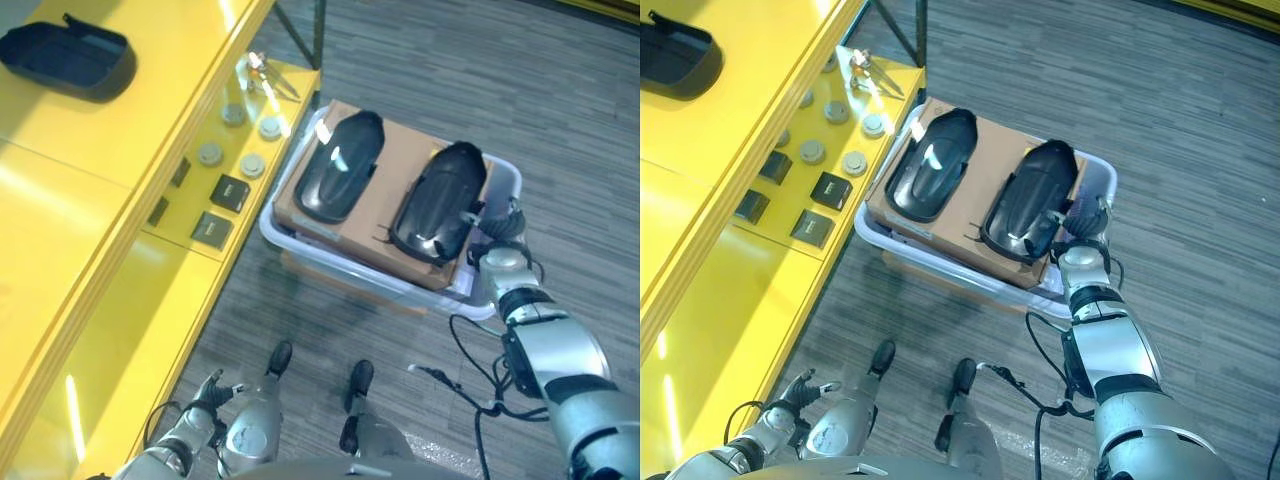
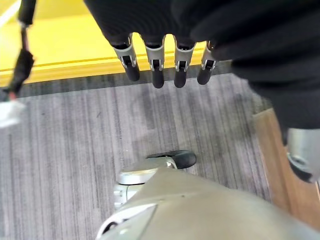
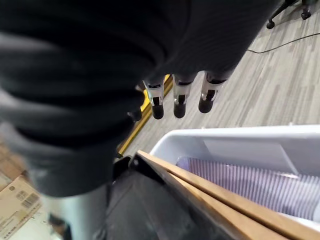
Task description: Move parts from the plastic box to the shelf.
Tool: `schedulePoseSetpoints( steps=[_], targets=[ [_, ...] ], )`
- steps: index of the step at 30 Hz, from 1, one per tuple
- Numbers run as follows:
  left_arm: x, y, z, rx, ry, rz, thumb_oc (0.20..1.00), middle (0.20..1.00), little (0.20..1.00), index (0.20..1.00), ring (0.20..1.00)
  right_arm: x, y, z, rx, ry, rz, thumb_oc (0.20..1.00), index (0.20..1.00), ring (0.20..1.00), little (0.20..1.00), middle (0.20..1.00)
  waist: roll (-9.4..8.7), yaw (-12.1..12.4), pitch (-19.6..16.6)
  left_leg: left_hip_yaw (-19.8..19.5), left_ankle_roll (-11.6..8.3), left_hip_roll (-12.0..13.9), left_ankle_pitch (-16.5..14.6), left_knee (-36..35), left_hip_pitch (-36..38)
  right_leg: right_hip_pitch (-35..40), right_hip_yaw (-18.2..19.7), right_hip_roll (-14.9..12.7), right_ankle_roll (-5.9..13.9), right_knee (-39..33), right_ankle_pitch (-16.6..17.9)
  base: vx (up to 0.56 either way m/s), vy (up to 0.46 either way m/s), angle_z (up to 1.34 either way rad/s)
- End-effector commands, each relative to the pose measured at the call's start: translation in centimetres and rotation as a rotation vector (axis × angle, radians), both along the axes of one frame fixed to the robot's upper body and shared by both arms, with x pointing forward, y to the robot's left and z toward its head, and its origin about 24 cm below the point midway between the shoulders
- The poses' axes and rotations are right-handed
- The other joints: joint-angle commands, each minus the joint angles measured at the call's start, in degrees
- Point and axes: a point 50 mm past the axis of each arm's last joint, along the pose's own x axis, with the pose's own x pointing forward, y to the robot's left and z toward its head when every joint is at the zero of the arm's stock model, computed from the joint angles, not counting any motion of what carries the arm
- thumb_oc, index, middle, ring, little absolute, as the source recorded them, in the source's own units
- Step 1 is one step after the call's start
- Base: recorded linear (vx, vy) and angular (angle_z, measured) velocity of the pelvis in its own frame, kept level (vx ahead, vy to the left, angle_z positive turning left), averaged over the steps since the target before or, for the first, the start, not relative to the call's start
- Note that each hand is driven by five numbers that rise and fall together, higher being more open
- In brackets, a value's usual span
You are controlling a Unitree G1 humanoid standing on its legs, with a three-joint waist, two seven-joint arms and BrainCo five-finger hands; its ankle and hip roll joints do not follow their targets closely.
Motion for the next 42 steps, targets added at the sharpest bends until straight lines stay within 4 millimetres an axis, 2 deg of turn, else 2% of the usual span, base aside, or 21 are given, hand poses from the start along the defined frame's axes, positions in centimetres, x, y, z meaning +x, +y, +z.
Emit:
schedulePoseSetpoints(
  steps=[1, 2, 4, 9, 10, 13, 14, 16, 19, 25, 28, 30, 31, 32, 33, 34, 35, 37, 38, 41, 42],
  targets=[
    [1.2, -1.0, 0.3, -0.002, -0.03, 0.01, 1.0, 1.0, 1.0, 1.0, 1.0, -0.6, -3.8, 3.8, -0.074, -0.041, -0.083, 1.0, 1.0, 1.0, 1.0, 1.0, 0.44, 1.0, 0.7, -0.5, 0.03, -0.4, -1.7, -0.5, -2.1, 1.3, 1.6, -4.2, 5.72, -0.2, -3.2, -0.09, 0.001, 0.25],
    [2.0, -1.0, 0.7, -0.005, -0.062, 0.003, 1.0, 1.0, 1.0, 1.0, 1.0, -1.1, -5.3, 5.3, -0.111, -0.026, -0.128, 1.0, 1.0, 1.0, 1.0, 1.0, 1.0, 1.9, 1.8, -1.1, -0.21, -0.8, -0.9, -0.5, -3.8, 0.1, 1.2, -4.4, 5.93, -0.2, -2.6, -0.07, 0.004, 0.28],
    [2.3, -1.1, 0.8, -0.005, -0.07, -0.001, 1.0, 1.0, 1.0, 1.0, 1.0, -1.1, -5.7, 6.0, -0.115, -0.035, -0.146, 1.0, 1.0, 1.0, 1.0, 1.0, 1.32, 2.1, 2.1, -1.5, -0.31, -0.9, -0.6, -0.5, -4.6, -0.6, 1.2, -4.5, 5.95, -0.2, -2.5, -0.05, 0.0, 0.22],
    [3.0, -1.6, 1.2, -0.021, -0.102, -0.005, 1.0, 1.0, 1.0, 1.0, 1.0, -2.0, -7.0, 6.4, -0.142, 0.033, -0.189, 1.0, 1.0, 1.0, 1.0, 1.0, 2.21, 3.1, 3.5, -2.7, -0.48, -1.5, 0.3, -0.5, -6.5, -2.2, 0.9, -4.6, 5.98, -0.2, -2.2, -0.02, -0.002, 0.1],
    [3.3, -1.6, 1.4, -0.026, -0.118, -0.004, 1.0, 1.0, 1.0, 1.0, 1.0, -1.9, -6.9, 6.3, -0.15, 0.07, -0.172, 0.2, 0.2, 0.2, 0.2, 0.2, 2.58, 3.3, 4.2, -3.3, -0.56, -1.7, 0.8, -0.5, -7.5, -3.0, 0.9, -4.7, 6.05, -0.2, -1.9, -0.03, -0.006, 0.11],
    [3.6, -1.6, 1.6, -0.033, -0.132, 0.001, 1.0, 1.0, 1.0, 1.0, 1.0, -1.8, -6.7, 6.0, -0.121, 0.084, -0.165, 0.2, 0.2, 0.2, 0.2, 0.2, 2.76, 3.8, 4.5, -3.5, -0.61, -2.0, 1.1, -0.5, -8.2, -3.7, 1.0, -4.8, 6.02, -0.2, -1.9, -0.01, -0.001, 0.08],
    [3.5, -1.5, 1.5, -0.033, -0.129, 0.005, 1.0, 1.0, 1.0, 1.0, 1.0, -1.5, -6.0, 5.2, -0.106, 0.095, -0.144, 0.2, 0.2, 0.2, 0.2, 0.2, 2.72, 3.8, 4.3, -3.7, -0.58, -2.0, 1.2, -0.5, -8.2, -3.6, 0.9, -4.8, 5.98, -0.2, -2.0, 0.02, 0.003, 0.06],
    [3.3, -1.3, 1.4, -0.027, -0.122, 0.016, 1.0, 1.0, 1.0, 1.0, 1.0, -1.1, -5.4, 4.9, -0.09, 0.086, -0.126, 0.2, 0.2, 0.2, 0.2, 0.2, 2.56, 3.6, 4.2, -3.6, -0.53, -2.0, 1.1, -0.5, -8.0, -3.4, 1.0, -4.7, 5.99, -0.2, -2.1, 0.01, 0.001, 0.03],
    [2.4, -0.7, 1.0, -0.01, -0.089, 0.026, 1.0, 1.0, 1.0, 1.0, 1.0, -1.2, -4.4, 2.6, -0.024, 0.113, -0.101, 0.2, 0.2, 0.2, 0.2, 0.2, 2.35, 3.1, 3.5, -3.4, -0.49, -1.8, 0.7, -0.5, -6.8, -2.1, 0.8, -4.9, 5.89, -0.2, -2.6, 0.0, 0.0, 0.0],
    [1.9, -0.2, 0.9, 0.006, -0.075, 0.0, 1.0, 1.0, 1.0, 1.0, 1.0, -2.5, -5.9, 2.1, -0.008, 0.111, -0.161, 0.2, 0.2, 0.2, 0.2, 0.2, 2.14, 2.2, 0.5, -2.4, -0.57, -1.4, -0.3, -0.5, -3.2, 2.1, -0.7, -5.2, 5.78, -0.2, -3.9, 0.02, -0.012, 0.02],
    [2.8, -0.4, 1.5, 0.02, -0.136, -0.062, 1.0, 1.0, 1.0, 1.0, 1.0, -2.2, -6.2, 3.8, -0.047, 0.01, -0.17, 0.2, 0.2, 0.2, 0.2, 0.2, 2.15, 1.7, -1.3, -1.7, -0.52, -0.9, -1.3, -0.5, -0.4, 4.9, -1.4, -5.0, 5.71, -0.2, -5.0, 0.03, -0.016, 0.04],
    [4.0, -0.6, 2.6, 0.032, -0.209, -0.148, 1.0, 1.0, 1.0, 1.0, 1.0, -2.0, -6.4, 5.2, -0.155, -0.018, -0.14, 0.2, 0.2, 0.2, 0.2, 0.2, 2.05, 1.5, -2.8, -1.2, -0.47, -0.7, -1.5, -0.5, 1.1, 6.4, -1.8, -5.1, 5.78, -0.2, -5.4, 0.02, -0.014, 0.0],
    [5.6, -0.7, 4.2, 0.018, -0.306, -0.196, 1.0, 1.0, 1.0, 1.0, 1.0, -1.9, -6.6, 6.7, -0.256, -0.04, -0.108, 0.2, 0.2, 0.2, 0.2, 0.2, 1.97, 1.4, -4.0, -0.8, -0.55, -0.5, -2.0, -0.5, 3.0, 8.4, -2.3, -5.0, 5.58, -0.2, -6.2, 0.0, 0.0, 0.0],
    [5.6, -0.6, 4.2, 0.019, -0.305, -0.197, 1.0, 1.0, 1.0, 1.0, 1.0, -1.9, -6.6, 6.7, -0.255, -0.04, -0.109, 0.2, 0.2, 0.2, 0.2, 0.2, 1.95, 1.3, -4.1, -0.9, -0.5, -0.6, -1.8, -0.5, 2.8, 8.3, -2.4, -5.1, 5.64, -0.2, -6.0, 0.02, -0.045, -0.02],
    [6.6, -0.3, 5.6, 0.004, -0.387, -0.198, 1.0, 1.0, 1.0, 1.0, 1.0, -0.7, -5.1, 8.6, -0.342, -0.094, -0.038, 0.2, 0.2, 0.2, 0.2, 0.2, 1.78, 1.1, -4.7, -0.6, -0.53, -0.3, -2.1, -0.5, 3.7, 9.2, -2.3, -4.9, 5.48, -0.2, -6.5, 0.01, -0.032, -0.03],
    [7.8, -0.3, 8.3, -0.085, -0.528, -0.2, 1.0, 1.0, 1.0, 1.0, 1.0, -0.9, -5.4, 10.5, -0.442, -0.132, -0.009, 0.2, 0.2, 0.2, 0.2, 0.2, 1.59, 0.6, -6.1, -0.4, -0.52, -0.2, -2.3, -0.5, 5.1, 10.7, -2.7, -4.9, 5.39, -0.2, -6.8, 0.05, -0.061, -0.09],
    [7.9, -0.1, 9.4, -0.14, -0.575, -0.177, 1.0, 1.0, 1.0, 1.0, 1.0, -0.6, -4.7, 11.6, -0.505, -0.16, 0.023, 0.2, 0.2, 0.2, 0.2, 0.2, 1.52, 0.6, -6.7, -0.1, -0.61, 0.2, -2.8, -0.5, 6.3, 11.9, -2.7, -4.7, 5.28, -0.2, -7.4, 0.03, -0.038, -0.12],
    [8.0, 0.0, 9.9, -0.161, -0.597, -0.161, 1.0, 1.0, 1.0, 1.0, 1.0, -0.5, -4.4, 12.0, -0.529, -0.177, 0.039, 0.2, 0.2, 0.2, 0.2, 0.2, 1.46, 0.3, -7.5, -0.2, -0.56, 0.2, -2.6, -0.5, 6.8, 12.5, -3.0, -4.8, 5.22, -0.2, -7.4, 0.03, -0.027, -0.13],
    [8.9, -0.4, 12.7, -0.267, -0.718, -0.15, 1.0, 1.0, 1.0, 1.0, 1.0, -0.2, -2.3, 14.3, -0.681, -0.249, 0.131, 0.2, 0.2, 0.2, 0.2, 0.2, 1.48, -0.2, -8.6, 0.2, -0.61, 0.7, -3.3, -0.5, 8.3, 14.0, -2.8, -4.6, 4.96, -0.2, -8.2, 0.05, -0.053, -0.13],
    [9.3, -1.3, 16.5, -0.437, -0.857, -0.173, 1.0, 1.0, 1.0, 1.0, 1.0, -1.0, 0.0, 15.8, -0.831, -0.339, 0.22, 0.2, 0.2, 0.2, 0.2, 0.2, 1.36, -0.8, -10.9, 0.1, -0.59, 1.1, -3.6, -0.5, 9.5, 15.7, -2.9, -4.4, 4.75, -0.2, -8.9, 0.06, -0.042, -0.09],
    [9.3, -1.3, 16.5, -0.437, -0.855, -0.174, 1.0, 1.0, 1.0, 1.0, 1.0, -1.1, 0.0, 15.7, -0.831, -0.337, 0.22, 0.2, 0.2, 0.2, 0.2, 0.2, 1.3, -0.8, -11.0, 0.1, -0.6, 1.1, -3.7, -0.5, 9.6, 15.7, -3.0, -4.4, 4.74, -0.2, -8.9, 0.03, -0.026, -0.09]
  ],
)
